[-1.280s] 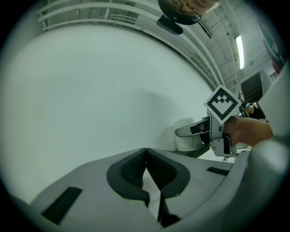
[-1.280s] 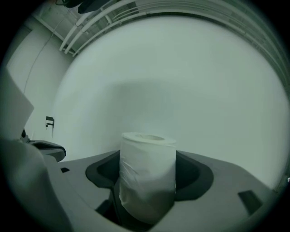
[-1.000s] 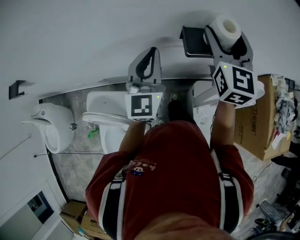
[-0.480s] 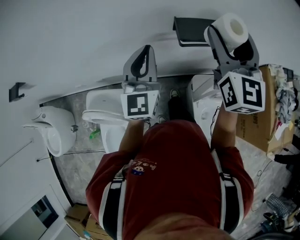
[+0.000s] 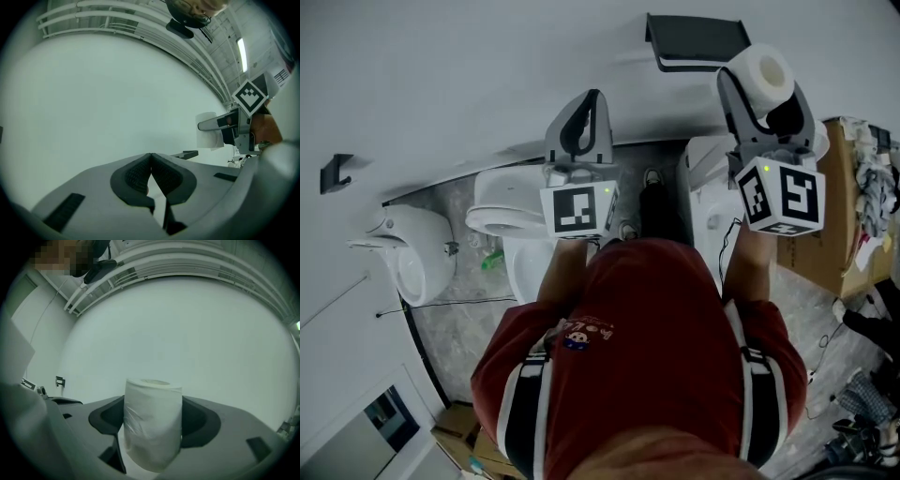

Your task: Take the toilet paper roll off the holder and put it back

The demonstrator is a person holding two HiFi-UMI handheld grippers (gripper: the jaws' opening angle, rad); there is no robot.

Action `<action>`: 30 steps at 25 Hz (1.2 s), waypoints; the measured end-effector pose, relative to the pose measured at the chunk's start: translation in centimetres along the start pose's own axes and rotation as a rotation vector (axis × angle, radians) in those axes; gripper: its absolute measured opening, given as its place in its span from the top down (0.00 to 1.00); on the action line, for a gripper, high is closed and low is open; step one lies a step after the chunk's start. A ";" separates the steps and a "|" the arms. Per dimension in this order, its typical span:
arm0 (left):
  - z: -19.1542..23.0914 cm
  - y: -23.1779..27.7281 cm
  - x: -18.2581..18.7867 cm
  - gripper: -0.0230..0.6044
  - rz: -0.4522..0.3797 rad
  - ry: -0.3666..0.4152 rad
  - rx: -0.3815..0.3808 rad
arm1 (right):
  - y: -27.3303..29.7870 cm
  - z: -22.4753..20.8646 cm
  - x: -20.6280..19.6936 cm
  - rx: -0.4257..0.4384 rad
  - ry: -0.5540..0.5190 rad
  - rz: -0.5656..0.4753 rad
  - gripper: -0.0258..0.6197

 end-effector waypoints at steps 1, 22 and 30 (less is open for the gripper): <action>-0.2 -0.3 0.0 0.93 0.004 0.002 0.002 | -0.5 -0.1 -0.4 -0.001 0.002 0.005 0.43; -2.6 -3.8 -3.5 0.93 0.016 0.025 -0.004 | -5.1 1.3 -10.7 -0.023 -0.009 0.151 0.43; -2.6 -3.3 -3.7 0.93 0.017 0.024 -0.011 | -4.9 1.1 -11.3 -0.025 -0.011 0.176 0.43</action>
Point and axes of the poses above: the fingertips, and each gripper's own axes: y forward along the fingers, z to its left, x out of its top, the point moved 9 cm from there along -y, backward along the fingers, and after that the axes turned 10 degrees about -x, right-handed, at the moved point
